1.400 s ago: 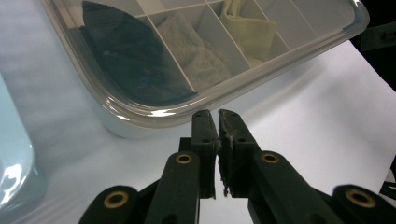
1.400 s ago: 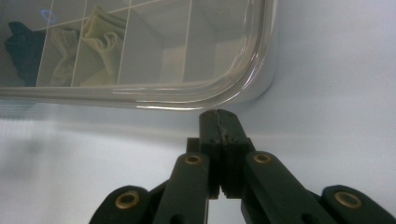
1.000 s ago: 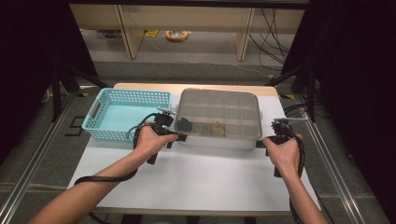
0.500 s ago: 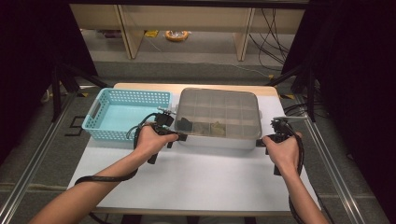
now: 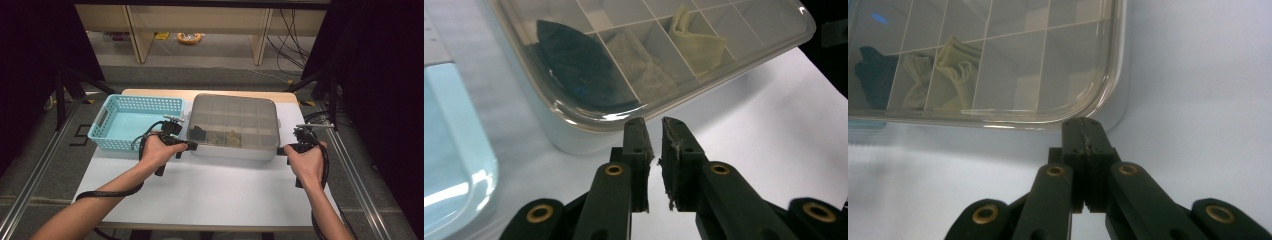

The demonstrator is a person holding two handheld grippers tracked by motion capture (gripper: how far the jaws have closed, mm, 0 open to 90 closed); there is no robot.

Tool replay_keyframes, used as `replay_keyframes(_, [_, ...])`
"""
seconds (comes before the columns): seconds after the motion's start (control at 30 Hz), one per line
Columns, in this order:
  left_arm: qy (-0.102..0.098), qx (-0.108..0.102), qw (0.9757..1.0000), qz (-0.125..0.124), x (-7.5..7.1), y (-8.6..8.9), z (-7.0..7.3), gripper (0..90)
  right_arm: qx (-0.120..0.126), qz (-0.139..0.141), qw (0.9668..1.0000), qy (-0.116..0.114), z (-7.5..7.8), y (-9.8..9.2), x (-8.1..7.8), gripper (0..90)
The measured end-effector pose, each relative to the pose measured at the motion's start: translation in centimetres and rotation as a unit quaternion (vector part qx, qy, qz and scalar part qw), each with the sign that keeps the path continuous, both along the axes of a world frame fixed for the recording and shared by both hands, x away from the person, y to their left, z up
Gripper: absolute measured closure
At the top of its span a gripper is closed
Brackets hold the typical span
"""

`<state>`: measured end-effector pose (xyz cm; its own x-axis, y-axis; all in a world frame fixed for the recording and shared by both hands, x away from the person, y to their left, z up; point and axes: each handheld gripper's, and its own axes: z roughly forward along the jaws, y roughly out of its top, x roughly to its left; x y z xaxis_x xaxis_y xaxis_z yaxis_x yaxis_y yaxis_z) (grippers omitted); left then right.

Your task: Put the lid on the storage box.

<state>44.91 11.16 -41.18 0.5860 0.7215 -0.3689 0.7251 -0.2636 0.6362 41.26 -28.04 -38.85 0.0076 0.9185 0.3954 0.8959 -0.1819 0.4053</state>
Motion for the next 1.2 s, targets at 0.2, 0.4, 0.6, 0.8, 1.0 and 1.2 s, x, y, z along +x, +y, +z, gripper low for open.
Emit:
replay_keyframes(0.2, [-0.003,-0.004,0.9998,0.02,-0.4,1.0,0.0,83.4,0.006,0.007,0.9998,-0.016,-0.3,0.2,0.0,90.0])
replay_keyframes(0.4, [-0.008,-0.008,0.9992,0.039,-0.2,2.1,0.0,84.5,0.0,-0.014,0.9999,-0.008,0.0,0.7,-0.1,90.0])
replay_keyframes(0.6, [-0.028,-0.022,0.9974,0.063,0.1,2.6,0.4,82.3,-0.002,-0.031,0.9993,-0.023,0.5,0.9,0.0,89.9])
replay_keyframes(0.8, [-0.047,-0.027,0.995,0.083,1.1,2.1,0.4,74.6,-0.013,-0.038,0.9971,-0.065,0.4,0.2,0.5,89.0])
replay_keyframes(1.0, [-0.059,-0.008,0.9942,0.089,1.7,1.4,0.4,70.7,-0.021,-0.037,0.996,-0.079,0.3,-0.1,0.6,89.0])
replay_keyframes(1.2, [-0.047,0.002,0.9949,0.089,2.3,1.2,0.2,65.3,-0.007,-0.066,0.9946,-0.08,0.4,-0.1,0.9,86.3])
